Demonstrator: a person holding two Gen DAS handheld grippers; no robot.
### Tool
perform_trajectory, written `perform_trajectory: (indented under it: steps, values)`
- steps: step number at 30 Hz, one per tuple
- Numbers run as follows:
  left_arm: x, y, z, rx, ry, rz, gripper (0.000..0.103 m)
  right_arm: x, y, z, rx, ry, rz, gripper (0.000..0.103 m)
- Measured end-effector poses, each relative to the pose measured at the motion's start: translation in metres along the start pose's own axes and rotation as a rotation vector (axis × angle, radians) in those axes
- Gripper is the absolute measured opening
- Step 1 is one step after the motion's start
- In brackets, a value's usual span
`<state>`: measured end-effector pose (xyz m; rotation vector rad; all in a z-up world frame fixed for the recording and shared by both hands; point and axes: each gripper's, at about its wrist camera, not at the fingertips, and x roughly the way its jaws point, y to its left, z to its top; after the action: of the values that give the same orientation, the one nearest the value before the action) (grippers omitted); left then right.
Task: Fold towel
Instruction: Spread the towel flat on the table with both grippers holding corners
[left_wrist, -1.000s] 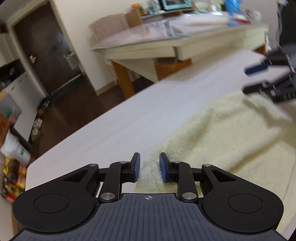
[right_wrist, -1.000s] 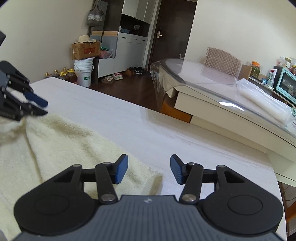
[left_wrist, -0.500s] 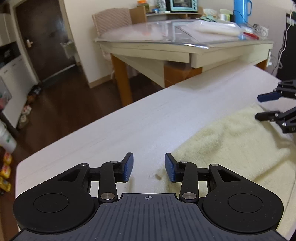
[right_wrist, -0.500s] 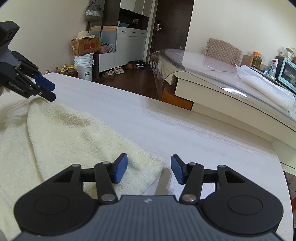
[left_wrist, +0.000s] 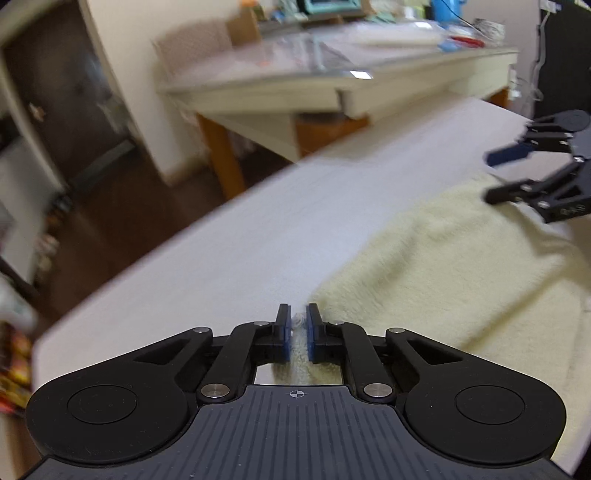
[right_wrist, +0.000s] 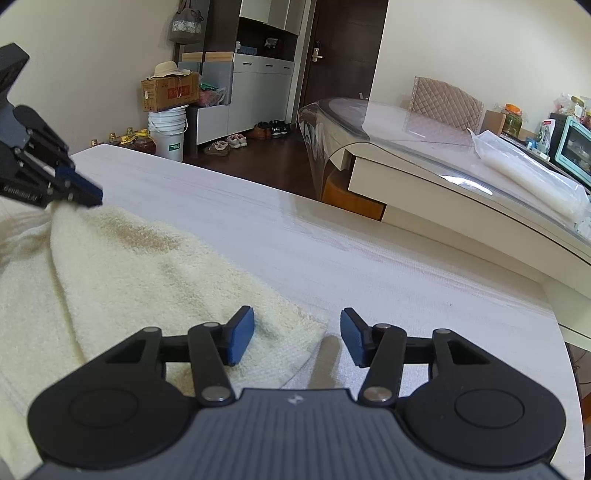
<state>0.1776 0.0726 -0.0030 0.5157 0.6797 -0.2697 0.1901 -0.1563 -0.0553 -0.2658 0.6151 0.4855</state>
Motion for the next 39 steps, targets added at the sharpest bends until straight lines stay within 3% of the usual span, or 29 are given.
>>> perform_trajectory:
  steps: [6, 11, 19, 27, 30, 36, 39]
  values:
    - [0.023, 0.004, -0.003, 0.023, 0.03, 0.035, 0.008, 0.0, 0.001, 0.003, 0.002, -0.008, 0.008, 0.054]
    - [0.034, 0.007, -0.01, 0.003, 0.016, 0.06, 0.008, -0.001, -0.005, 0.001, 0.018, -0.001, -0.006, 0.054]
    - [0.044, -0.002, -0.006, 0.064, 0.009, 0.123, 0.01, 0.016, -0.009, 0.011, -0.039, -0.002, -0.05, 0.055]
    - [0.01, 0.022, -0.014, -0.079, 0.013, 0.093, 0.015, 0.034, -0.013, 0.025, -0.096, -0.027, -0.139, 0.053]
    - [-0.01, 0.024, -0.021, -0.118, 0.008, 0.059, 0.015, 0.016, -0.009, 0.027, -0.062, -0.062, -0.078, 0.053]
    - [-0.048, 0.002, -0.042, -0.133, -0.001, -0.027, 0.016, -0.041, 0.013, 0.006, 0.027, -0.117, 0.154, 0.053]
    - [-0.069, -0.005, -0.054, -0.141, -0.013, -0.031, 0.027, -0.068, 0.019, -0.007, 0.044, -0.114, 0.284, 0.054]
